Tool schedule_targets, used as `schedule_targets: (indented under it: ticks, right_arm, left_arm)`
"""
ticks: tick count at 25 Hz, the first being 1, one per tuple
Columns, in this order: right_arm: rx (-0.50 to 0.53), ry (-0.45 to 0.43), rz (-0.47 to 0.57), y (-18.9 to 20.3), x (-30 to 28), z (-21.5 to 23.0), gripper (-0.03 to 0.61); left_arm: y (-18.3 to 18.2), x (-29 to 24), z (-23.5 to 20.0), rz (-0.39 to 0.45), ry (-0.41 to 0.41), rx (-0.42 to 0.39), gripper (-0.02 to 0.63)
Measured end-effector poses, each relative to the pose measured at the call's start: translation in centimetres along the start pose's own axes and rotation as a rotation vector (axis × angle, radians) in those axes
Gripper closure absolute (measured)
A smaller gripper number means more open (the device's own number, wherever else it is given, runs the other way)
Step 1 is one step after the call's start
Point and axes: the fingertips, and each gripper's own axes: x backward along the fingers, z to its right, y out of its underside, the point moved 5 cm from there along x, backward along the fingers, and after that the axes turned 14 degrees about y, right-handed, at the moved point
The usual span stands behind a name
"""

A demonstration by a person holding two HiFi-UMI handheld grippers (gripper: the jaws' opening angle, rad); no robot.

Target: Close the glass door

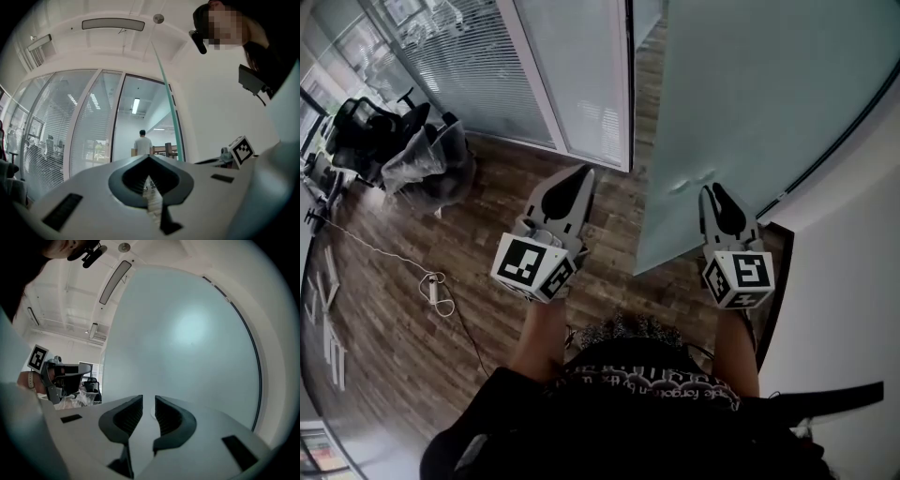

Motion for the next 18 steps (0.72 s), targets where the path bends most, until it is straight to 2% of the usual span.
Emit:
schedule_targets:
  ticks: [3, 8, 18]
  right_arm:
    - [0.007, -0.034, -0.039, 0.9, -1.0, 0.0, 0.474]
    - [0.03, -0.078, -0.081, 2.4, -3.0, -0.5, 0.421]
    - [0.019, -0.118, -0.076, 2.5, -5.3, -1.4, 0.417]
  left_arm:
    - [0.0, -0.1, 0.2, -0.005, -0.025, 0.004, 0.612]
    - [0.3, -0.4, 0.4, -0.019, -0.058, 0.0, 0.612]
    - [-0.1, 0.3, 0.3, -0.044, -0.116, -0.026, 0.611]
